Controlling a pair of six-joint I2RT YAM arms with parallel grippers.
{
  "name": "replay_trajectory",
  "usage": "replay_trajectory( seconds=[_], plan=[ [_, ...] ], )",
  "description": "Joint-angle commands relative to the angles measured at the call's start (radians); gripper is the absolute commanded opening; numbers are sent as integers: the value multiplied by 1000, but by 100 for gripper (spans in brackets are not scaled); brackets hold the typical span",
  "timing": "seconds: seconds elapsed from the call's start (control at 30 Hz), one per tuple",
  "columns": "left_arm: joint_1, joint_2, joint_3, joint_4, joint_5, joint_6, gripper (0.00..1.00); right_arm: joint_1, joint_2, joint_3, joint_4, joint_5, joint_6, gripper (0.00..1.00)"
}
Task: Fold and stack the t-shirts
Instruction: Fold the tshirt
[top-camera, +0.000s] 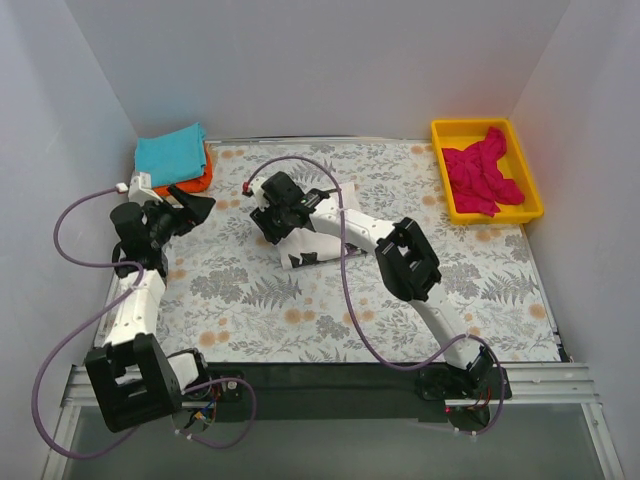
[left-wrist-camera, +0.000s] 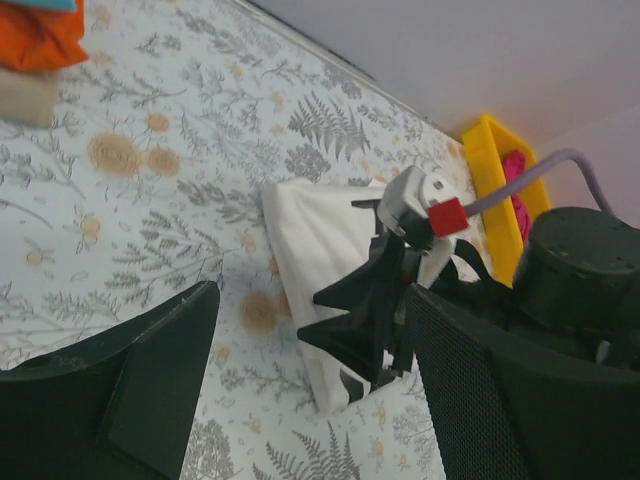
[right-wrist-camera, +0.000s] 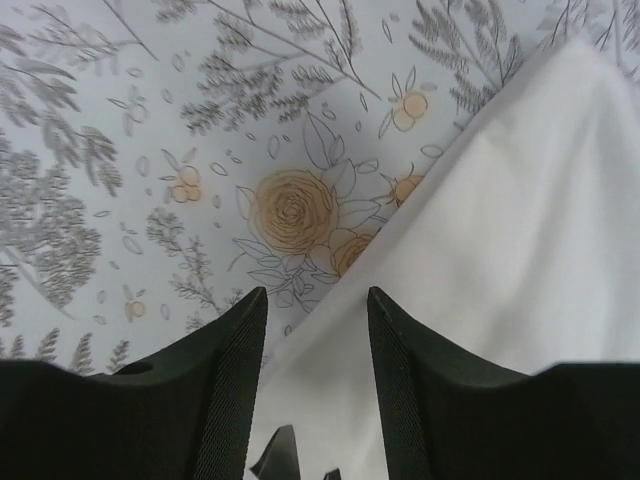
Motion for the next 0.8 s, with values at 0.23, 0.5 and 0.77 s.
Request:
replay_trajectory(
  seconds=[0.23, 0.5, 0.77],
  plan=[
    [-2, -129, -145, -102, -35, 32, 70, 6, 77, 132, -16, 214, 54, 43],
    [-2, -109, -177, -101, -41, 9, 70, 16, 72, 142, 43, 278, 55, 49],
    [-2, -110, -203, -96, -56, -2, 70, 31, 154, 177, 154, 318, 32, 49]
  ],
)
